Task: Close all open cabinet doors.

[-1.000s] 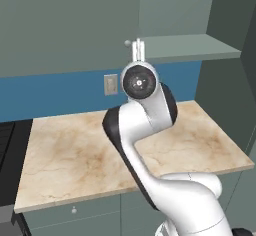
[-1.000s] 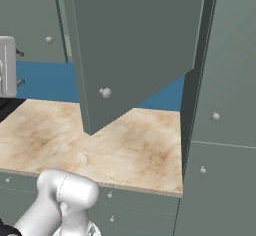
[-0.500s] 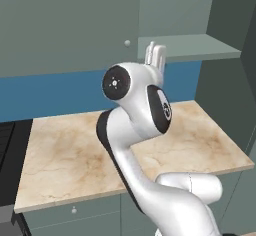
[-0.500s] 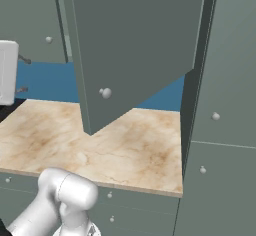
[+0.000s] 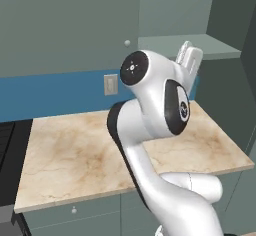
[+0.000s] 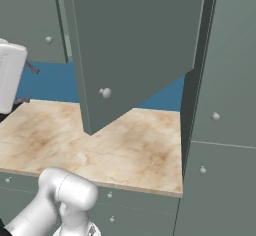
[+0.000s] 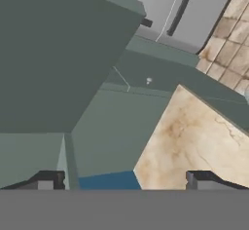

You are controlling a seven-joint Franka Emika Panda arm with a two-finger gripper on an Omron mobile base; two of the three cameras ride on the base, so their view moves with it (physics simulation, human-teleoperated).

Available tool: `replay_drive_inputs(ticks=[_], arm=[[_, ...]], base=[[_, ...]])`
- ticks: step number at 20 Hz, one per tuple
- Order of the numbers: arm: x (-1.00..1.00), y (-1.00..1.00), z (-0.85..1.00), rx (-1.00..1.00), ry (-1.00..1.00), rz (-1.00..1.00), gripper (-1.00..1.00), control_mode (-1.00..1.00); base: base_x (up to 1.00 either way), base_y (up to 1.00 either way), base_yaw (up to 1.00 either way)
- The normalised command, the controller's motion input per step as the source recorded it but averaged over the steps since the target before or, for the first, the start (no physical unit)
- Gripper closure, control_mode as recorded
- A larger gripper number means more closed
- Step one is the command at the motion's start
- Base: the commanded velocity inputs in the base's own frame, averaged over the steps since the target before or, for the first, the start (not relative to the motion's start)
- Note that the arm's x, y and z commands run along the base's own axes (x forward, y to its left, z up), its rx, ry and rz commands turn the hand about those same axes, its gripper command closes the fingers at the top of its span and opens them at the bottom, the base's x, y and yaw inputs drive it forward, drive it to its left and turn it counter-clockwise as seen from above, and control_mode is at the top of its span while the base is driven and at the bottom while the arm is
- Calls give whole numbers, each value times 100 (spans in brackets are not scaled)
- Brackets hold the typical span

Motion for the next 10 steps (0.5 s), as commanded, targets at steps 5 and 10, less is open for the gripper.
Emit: replay_drive_inputs(ticks=[5,10], arm=[[-73,-45,0,9,-6,-6,-100,-100],[-77,-36,0,13,-6,0,-100,-100]], base=[[0,0,0],[0,0,0]])
